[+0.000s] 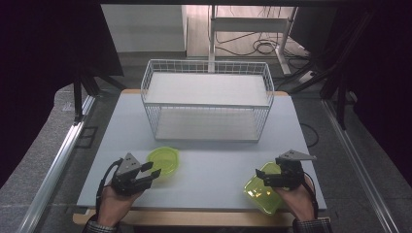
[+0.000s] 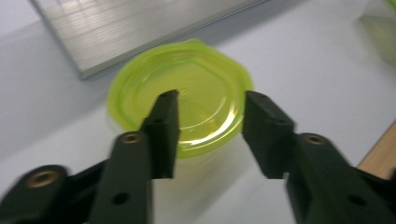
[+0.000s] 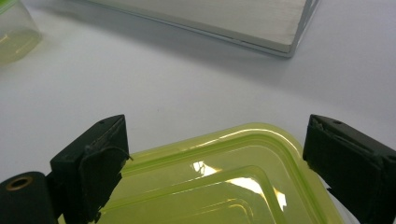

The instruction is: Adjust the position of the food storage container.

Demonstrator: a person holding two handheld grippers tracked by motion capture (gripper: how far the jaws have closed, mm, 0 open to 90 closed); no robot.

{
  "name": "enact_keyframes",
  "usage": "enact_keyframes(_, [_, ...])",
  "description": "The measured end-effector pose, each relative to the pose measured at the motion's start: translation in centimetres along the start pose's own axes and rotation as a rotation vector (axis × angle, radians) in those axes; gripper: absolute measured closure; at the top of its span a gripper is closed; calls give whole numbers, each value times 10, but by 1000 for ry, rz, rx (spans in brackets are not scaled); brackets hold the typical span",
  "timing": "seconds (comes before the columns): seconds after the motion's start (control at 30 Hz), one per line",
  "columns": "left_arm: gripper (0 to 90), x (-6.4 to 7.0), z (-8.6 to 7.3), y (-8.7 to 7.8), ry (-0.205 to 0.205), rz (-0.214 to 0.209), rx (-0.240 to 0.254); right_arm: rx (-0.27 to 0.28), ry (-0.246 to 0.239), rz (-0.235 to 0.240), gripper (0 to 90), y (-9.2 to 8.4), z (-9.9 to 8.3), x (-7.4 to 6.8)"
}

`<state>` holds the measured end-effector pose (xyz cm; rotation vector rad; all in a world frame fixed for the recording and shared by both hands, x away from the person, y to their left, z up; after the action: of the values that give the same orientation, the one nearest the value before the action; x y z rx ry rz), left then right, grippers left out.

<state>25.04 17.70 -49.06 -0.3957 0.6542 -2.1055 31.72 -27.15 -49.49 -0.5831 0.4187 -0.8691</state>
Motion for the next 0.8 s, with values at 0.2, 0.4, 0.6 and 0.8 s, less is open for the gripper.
enact_keyframes(0.2, [801, 12, 7, 11, 28, -45, -18, 6, -4, -7, 79, -1, 0, 1])
enact_keyframes(0.4, [900, 18, 16, 20, 40, -83, -9, 14, -17, -14, 82, -2, 1, 1])
enact_keyframes(0.6, [900, 23, 30, 33, 36, -105, 6, 22, -18, -18, 83, -3, 1, 1])
enact_keyframes(0.8, [900, 28, 36, 53, 45, -102, -25, 22, -21, -20, 86, -3, 1, 2])
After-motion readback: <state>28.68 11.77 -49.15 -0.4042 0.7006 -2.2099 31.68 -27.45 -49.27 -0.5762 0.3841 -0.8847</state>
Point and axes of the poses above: each handheld gripper's, and its own axes: y roughly forward along the jaws, z roughly out of its top, x roughly to its right, the point moved 2 cm from there along y, roughly forward along the jaws, and after that the axes turned 2 degrees about z, right-handed, at the moved point
